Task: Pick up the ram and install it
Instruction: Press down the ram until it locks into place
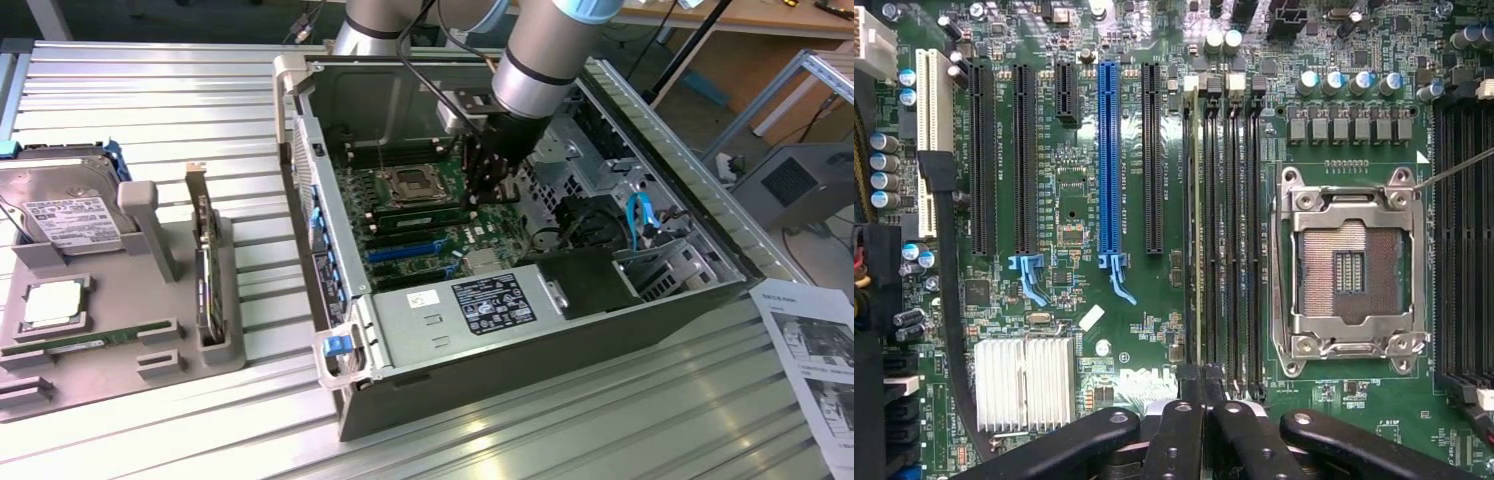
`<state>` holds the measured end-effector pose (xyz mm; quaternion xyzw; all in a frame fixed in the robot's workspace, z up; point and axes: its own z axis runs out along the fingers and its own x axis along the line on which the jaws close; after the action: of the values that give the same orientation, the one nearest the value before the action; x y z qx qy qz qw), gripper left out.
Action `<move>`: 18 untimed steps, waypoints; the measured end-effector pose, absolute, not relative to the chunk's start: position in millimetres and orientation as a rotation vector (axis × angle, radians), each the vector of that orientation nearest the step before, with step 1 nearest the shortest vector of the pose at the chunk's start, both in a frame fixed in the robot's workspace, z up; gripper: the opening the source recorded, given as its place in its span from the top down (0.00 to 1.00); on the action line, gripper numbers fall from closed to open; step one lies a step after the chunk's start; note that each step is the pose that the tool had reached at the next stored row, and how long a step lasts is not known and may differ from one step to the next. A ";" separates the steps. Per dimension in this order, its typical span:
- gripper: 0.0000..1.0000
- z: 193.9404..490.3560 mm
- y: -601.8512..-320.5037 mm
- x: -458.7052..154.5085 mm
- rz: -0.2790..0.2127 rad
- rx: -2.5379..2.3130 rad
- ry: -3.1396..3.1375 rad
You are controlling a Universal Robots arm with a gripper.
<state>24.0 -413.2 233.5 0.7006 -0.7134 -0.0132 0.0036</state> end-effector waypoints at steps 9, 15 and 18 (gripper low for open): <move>0.89 230.3 -413.2 24.0 -0.041 2.196 -2.236; 0.89 230.9 -413.1 24.0 -0.042 2.196 -2.237; 0.89 233.5 -413.2 24.0 -0.041 2.196 -2.236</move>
<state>24.0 -413.2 233.5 0.7006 -0.7134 -0.0132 0.0035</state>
